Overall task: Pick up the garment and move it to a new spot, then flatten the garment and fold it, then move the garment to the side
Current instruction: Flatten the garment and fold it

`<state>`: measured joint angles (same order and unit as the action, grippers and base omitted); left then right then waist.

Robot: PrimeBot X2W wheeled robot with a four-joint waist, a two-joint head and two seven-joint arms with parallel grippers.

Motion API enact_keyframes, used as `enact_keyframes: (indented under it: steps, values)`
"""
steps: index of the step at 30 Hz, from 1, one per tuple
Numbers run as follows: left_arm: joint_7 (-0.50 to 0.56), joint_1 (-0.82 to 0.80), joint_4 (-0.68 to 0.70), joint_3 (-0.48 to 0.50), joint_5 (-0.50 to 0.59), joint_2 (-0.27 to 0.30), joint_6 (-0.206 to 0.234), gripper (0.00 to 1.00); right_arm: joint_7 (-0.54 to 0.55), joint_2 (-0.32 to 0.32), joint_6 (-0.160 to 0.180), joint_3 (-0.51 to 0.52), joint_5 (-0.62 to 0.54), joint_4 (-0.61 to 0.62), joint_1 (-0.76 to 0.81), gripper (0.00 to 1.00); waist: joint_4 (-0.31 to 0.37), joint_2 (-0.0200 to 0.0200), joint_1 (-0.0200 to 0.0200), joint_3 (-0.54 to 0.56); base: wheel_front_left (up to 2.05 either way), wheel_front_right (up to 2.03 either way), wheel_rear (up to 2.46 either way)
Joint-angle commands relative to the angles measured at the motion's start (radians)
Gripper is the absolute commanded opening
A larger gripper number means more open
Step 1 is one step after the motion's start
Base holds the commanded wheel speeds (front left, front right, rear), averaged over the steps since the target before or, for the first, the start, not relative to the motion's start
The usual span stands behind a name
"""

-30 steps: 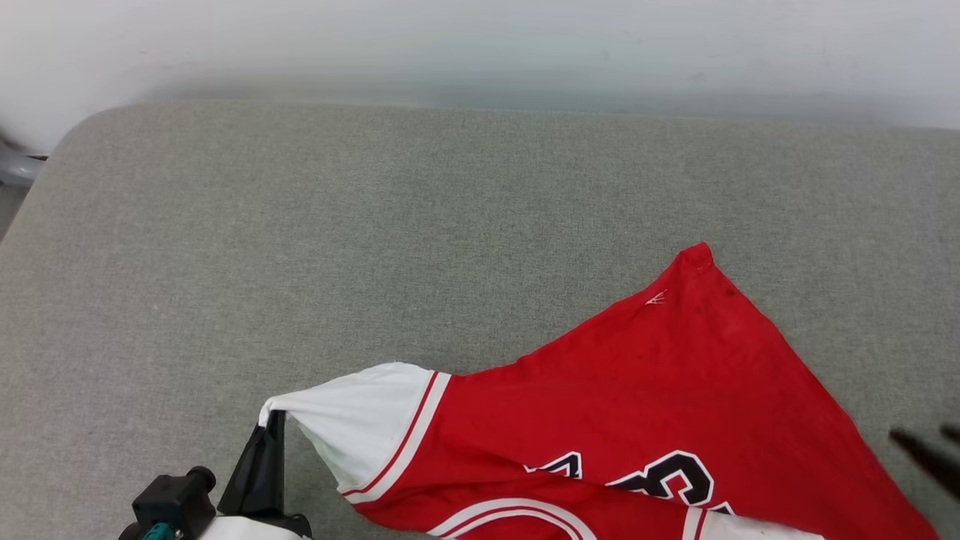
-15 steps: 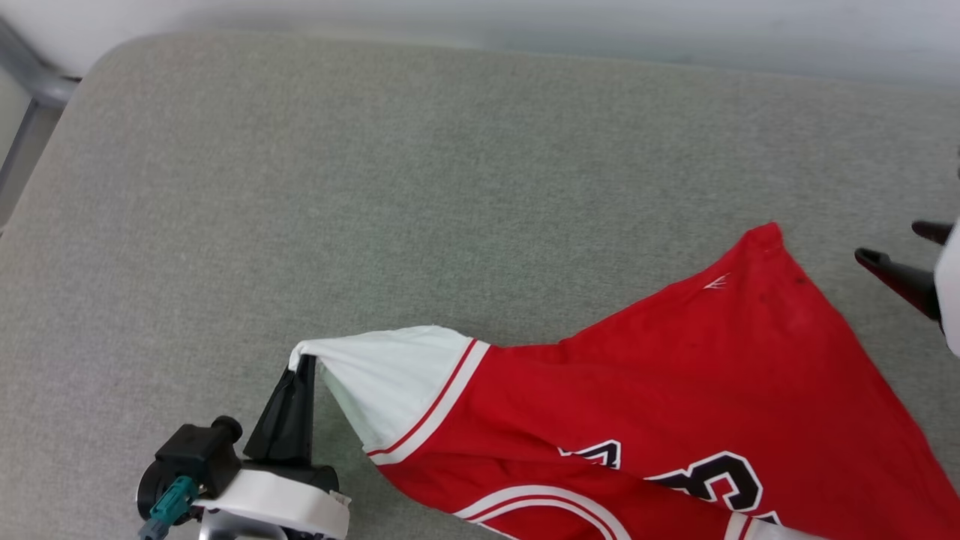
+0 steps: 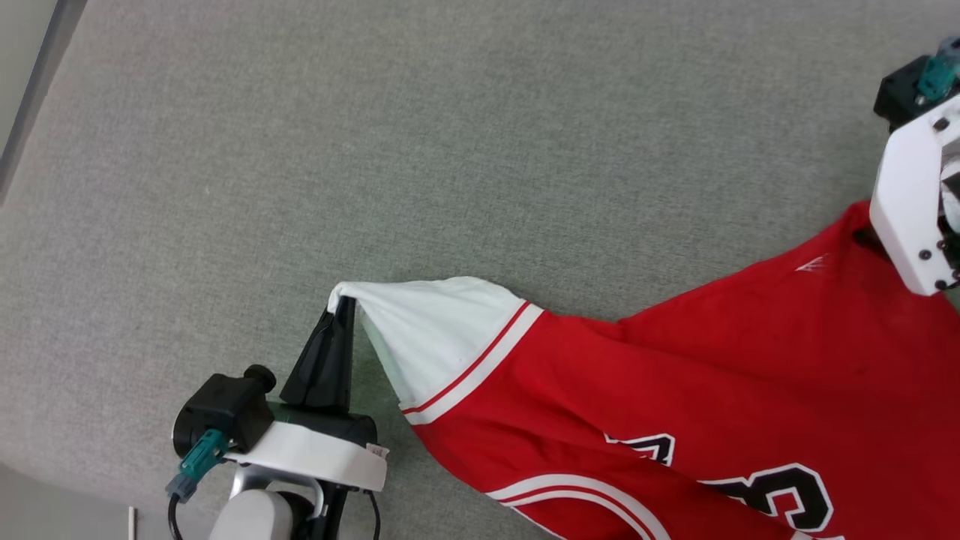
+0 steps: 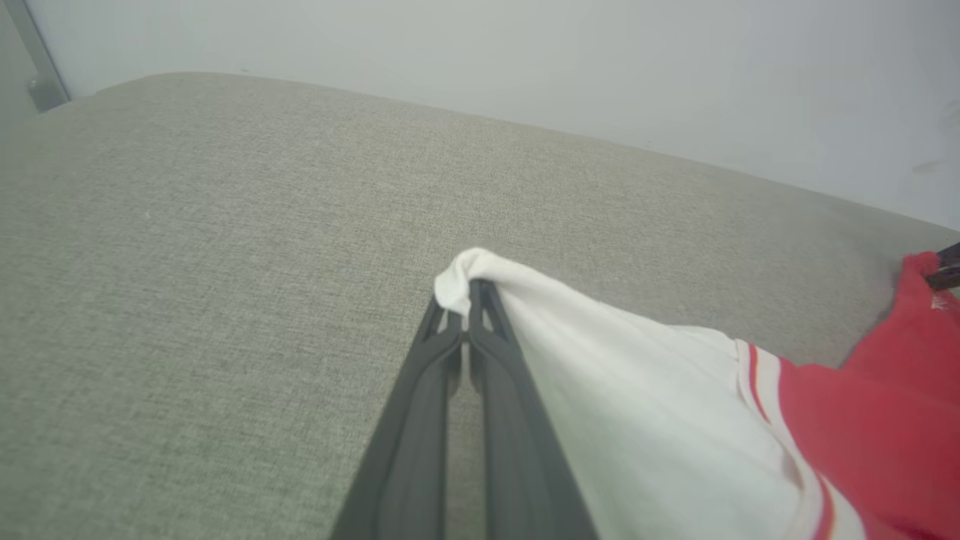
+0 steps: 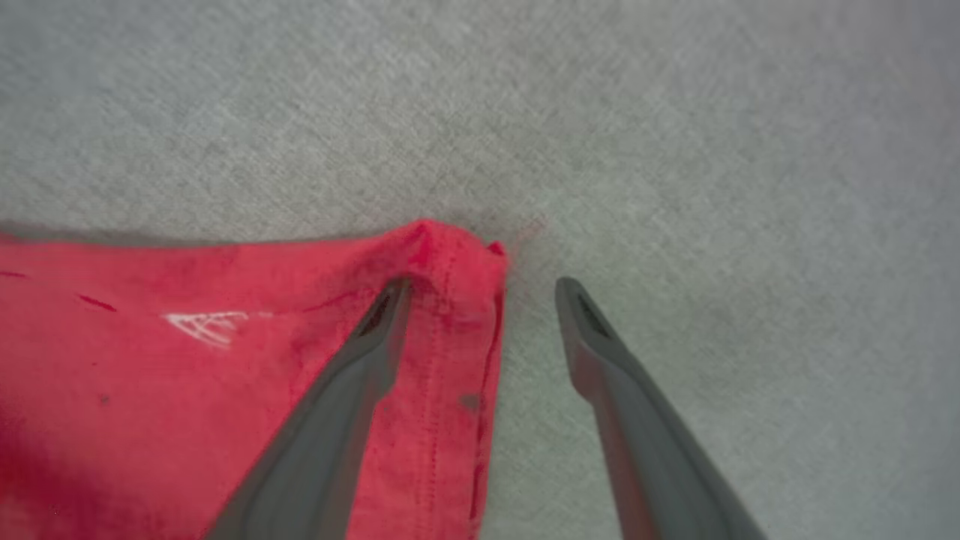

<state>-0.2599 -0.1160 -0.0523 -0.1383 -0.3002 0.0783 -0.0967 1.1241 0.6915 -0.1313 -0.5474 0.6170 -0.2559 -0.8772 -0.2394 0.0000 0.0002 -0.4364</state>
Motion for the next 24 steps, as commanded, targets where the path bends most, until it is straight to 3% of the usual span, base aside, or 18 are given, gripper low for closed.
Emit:
enact_keyframes:
  steps: [1, 9, 10, 11, 24]
  values:
    - [-0.006, -0.012, 0.001, -0.002, 0.002, -0.005, -0.001, 0.0, -0.005, 0.001, 0.001, -0.013, -0.004, -0.009, -0.01, 1.0, -0.021, 0.0, -0.0002, -0.024, 0.0, 0.0, 0.0]
    - [-0.007, -0.026, 0.008, 0.003, 0.007, -0.015, -0.006, 0.0, 0.001, 0.029, 0.001, -0.177, 0.052, -0.092, 0.033, 1.0, -0.032, 0.0, -0.0002, -0.041, 0.0, 0.0, 0.0]
    - [-0.007, -0.025, 0.007, 0.004, 0.007, -0.016, -0.006, 0.0, -0.007, 0.031, 0.001, -0.184, 0.059, -0.097, 0.031, 0.43, -0.031, 0.0, -0.0002, -0.041, 0.0, 0.0, 0.0]
    - [-0.007, -0.024, 0.007, 0.005, 0.008, -0.016, -0.006, 0.0, -0.018, 0.03, 0.001, -0.187, 0.065, -0.104, 0.026, 0.0, -0.029, 0.0, -0.0002, -0.04, 0.0, 0.0, 0.0]
    - [-0.007, 0.008, -0.009, 0.033, 0.045, 0.011, -0.014, 0.0, -0.33, 0.004, 0.001, -0.17, 0.18, -0.1, -0.051, 0.0, 0.031, 0.0, -0.0002, 0.098, 0.0, 0.0, 0.0]
